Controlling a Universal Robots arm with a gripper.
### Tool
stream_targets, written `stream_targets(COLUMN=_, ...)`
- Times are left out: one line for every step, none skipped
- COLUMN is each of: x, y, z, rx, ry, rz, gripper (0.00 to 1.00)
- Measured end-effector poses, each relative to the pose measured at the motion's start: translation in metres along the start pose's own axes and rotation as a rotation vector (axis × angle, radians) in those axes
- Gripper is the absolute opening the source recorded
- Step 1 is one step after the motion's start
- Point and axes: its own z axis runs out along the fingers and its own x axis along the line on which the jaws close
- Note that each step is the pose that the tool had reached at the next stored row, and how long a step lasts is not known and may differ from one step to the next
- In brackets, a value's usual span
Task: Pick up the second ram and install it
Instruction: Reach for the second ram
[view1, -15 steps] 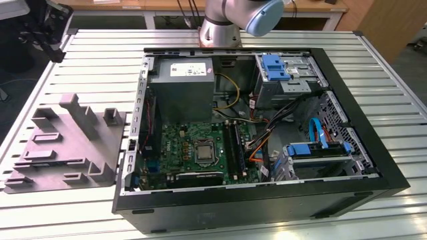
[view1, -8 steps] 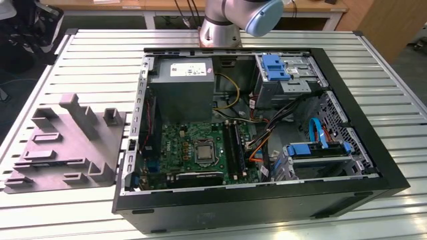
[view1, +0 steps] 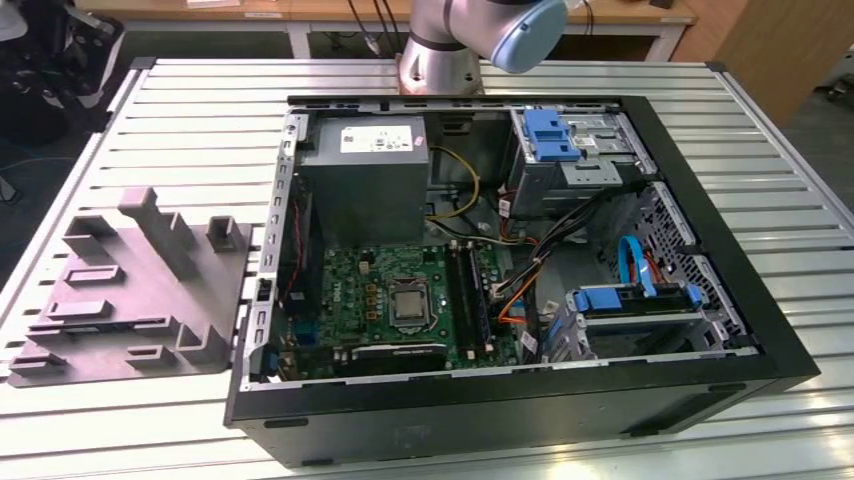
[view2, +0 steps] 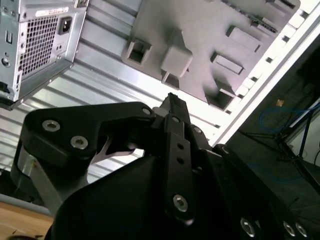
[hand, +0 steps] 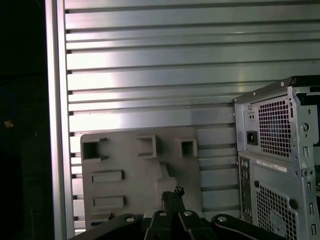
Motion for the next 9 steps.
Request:
stream_targets(x=0.0005, y=-0.0020, z=0.0002, rx=0.0000, ry=0.0000, rz=0.000, gripper=0.10)
stream_targets(x=0.0010, y=-0.0041, z=0.0004, rx=0.0000, ry=0.0001, rz=0.000, gripper=0.10)
stream_targets(x=0.0014, y=-0.0063, z=0.0008, rx=0.0000, ry=0.0000, rz=0.000, gripper=0.10)
stream_targets(x=0.0019, y=-0.0084, z=0.0013, rx=0.0000, ry=0.0000, rz=0.000, gripper=0.10)
stream_targets(x=0.0023, y=-0.0103, z=0.0019, rx=0.0000, ry=0.0000, rz=0.000, gripper=0.10)
stream_targets(x=0.0028, y=-0.0122, z=0.0027, rx=0.0000, ry=0.0001, rz=0.000, gripper=0.10)
stream_targets(x=0.0031, y=-0.0144, z=0.0036, rx=-0.0001, ry=0.0000, rz=0.000, gripper=0.10)
stream_targets(x=0.0035, y=-0.0165, z=0.0044, rx=0.0001, ry=0.0001, rz=0.000, gripper=0.10)
stream_targets(x=0.0039, y=-0.0187, z=0.0053, rx=0.0000, ry=0.0000, rz=0.000, gripper=0.10)
